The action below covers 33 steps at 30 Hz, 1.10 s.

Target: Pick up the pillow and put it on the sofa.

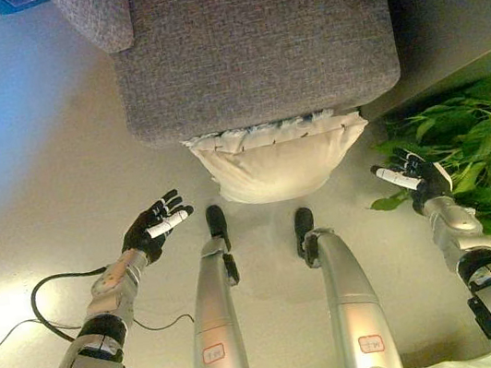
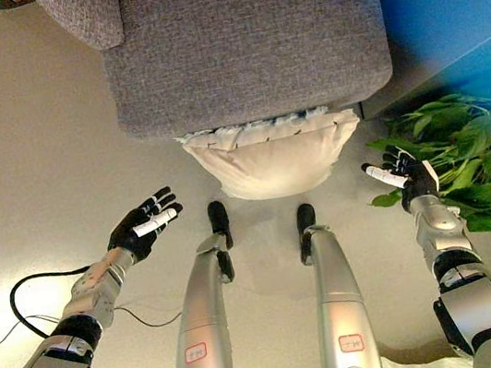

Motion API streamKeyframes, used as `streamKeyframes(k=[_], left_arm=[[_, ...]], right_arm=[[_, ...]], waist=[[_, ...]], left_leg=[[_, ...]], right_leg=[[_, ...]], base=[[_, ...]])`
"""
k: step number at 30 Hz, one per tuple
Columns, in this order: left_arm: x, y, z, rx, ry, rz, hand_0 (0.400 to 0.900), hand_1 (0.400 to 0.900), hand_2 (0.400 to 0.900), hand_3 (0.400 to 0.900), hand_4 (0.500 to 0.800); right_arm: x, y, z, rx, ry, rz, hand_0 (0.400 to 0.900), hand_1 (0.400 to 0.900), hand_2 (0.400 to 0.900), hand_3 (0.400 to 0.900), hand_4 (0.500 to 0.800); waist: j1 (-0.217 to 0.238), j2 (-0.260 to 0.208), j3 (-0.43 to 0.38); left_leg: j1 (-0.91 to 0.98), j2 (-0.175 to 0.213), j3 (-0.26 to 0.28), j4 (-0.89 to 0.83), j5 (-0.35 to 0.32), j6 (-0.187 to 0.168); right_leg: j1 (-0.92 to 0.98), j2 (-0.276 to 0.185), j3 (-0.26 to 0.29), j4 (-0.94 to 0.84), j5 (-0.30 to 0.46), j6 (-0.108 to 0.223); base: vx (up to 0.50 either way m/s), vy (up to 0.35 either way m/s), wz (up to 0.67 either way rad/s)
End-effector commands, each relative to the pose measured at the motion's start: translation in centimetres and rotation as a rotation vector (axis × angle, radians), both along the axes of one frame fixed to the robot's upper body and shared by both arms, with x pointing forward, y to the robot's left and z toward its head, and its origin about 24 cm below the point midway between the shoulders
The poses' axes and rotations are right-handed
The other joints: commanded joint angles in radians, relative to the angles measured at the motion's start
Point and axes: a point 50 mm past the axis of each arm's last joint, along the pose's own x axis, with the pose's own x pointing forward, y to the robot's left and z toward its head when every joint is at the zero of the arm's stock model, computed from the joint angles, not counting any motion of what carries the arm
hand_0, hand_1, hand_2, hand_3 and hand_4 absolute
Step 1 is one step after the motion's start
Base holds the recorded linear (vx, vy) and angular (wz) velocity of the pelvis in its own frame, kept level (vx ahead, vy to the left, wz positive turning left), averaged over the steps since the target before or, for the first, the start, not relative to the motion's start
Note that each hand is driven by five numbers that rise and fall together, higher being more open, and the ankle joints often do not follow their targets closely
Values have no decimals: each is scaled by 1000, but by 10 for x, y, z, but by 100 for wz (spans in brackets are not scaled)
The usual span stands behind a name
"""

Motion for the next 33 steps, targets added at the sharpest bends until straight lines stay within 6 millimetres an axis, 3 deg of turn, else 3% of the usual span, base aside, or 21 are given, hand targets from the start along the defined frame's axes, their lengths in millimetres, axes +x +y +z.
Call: streamKeyframes(k=[1,20,26,33], left_arm=[[-5,15,13,-49,-114,47,900,900,900,900,800],[-8,29,13,-27,-74,72,900,900,900,900,800],[-11,32,8,-13,-34,65,900,900,900,900,800],[-14,32,5,-9,-2,55,900,900,900,900,800]], right_arm=[[-13,-36,25,-32,-127,-100,900,900,900,900,800],[-10,-33,28,-54,-135,-42,900,900,900,900,800],[2,-31,47,-111,-158,8,900,900,900,900,800],[25,-22,86,-226,-193,96,900,900,900,900,800]], waist=[[-12,4,1],[-13,1,1],[-3,15,1],[23,34,1]], left_leg=[[15,-46,32,158,-222,60],[9,-42,38,157,-225,65],[-23,-45,37,164,-219,66],[-75,-48,30,170,-206,66]], right_leg=[[55,52,-17,-50,2,-12],[41,55,-20,-38,-2,-17],[7,52,-23,-14,-4,-21],[-48,45,-31,31,-16,-27]], base=[[0,0,0],[2,-7,0],[-6,-35,4],[-9,-34,7]])
